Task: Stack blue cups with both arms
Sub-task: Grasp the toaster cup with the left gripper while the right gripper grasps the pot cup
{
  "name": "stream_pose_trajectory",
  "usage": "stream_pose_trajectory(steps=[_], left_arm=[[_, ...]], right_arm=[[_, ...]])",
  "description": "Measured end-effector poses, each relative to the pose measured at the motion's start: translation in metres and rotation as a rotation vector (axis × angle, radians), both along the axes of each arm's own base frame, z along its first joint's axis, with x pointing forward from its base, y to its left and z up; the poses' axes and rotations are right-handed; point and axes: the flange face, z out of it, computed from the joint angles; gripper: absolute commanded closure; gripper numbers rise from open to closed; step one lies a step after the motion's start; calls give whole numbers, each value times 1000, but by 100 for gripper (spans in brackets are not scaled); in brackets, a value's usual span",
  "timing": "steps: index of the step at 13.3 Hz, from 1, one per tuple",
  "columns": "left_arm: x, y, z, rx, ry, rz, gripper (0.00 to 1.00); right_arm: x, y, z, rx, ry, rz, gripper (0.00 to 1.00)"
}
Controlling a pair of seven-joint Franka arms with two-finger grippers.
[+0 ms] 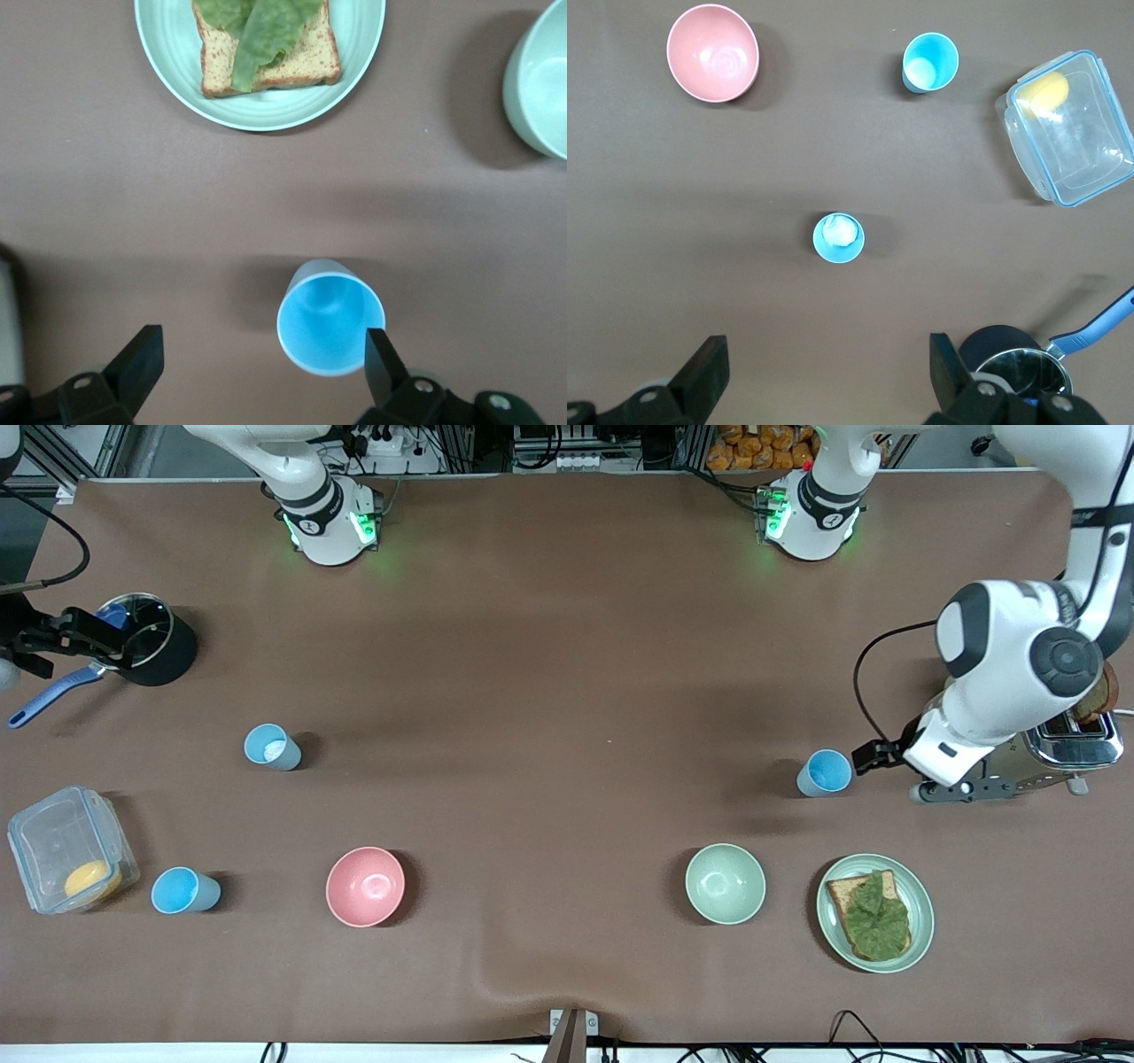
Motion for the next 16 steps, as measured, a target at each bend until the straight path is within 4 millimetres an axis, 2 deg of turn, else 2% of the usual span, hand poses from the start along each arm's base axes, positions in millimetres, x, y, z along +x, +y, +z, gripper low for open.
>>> stream_pose_trajectory(steps=[3,5,7,10,11,12,13,14,16], left_arm=[[-4,0,-44,-2,0,1,0],[-6,0,-69,-2,14,1,0],[-8,0,-84,-2,34,1,0],[-15,0,-92,-1,54,-1,0],[-17,-1,-94,-1,59,-2,36],[-18,-1,-95,-1,63,-3,66],[-19,-2,-96,-1,66,-5,87],[-20,-4,-97,-1,68,-7,100],[-21,-5,-98,-1,70,-10,100]], right_arm=[[0,0,-2,0,4,-1,0],[3,1,-12,1,27,5,0],[16,15,-45,1,89,32,0],[37,51,-118,-7,209,82,0],[42,55,-144,-9,228,88,0],[46,57,-170,-10,222,90,0],[47,57,-196,-11,211,91,0],[43,56,-220,-12,200,91,0],[28,55,-263,-12,194,91,0]])
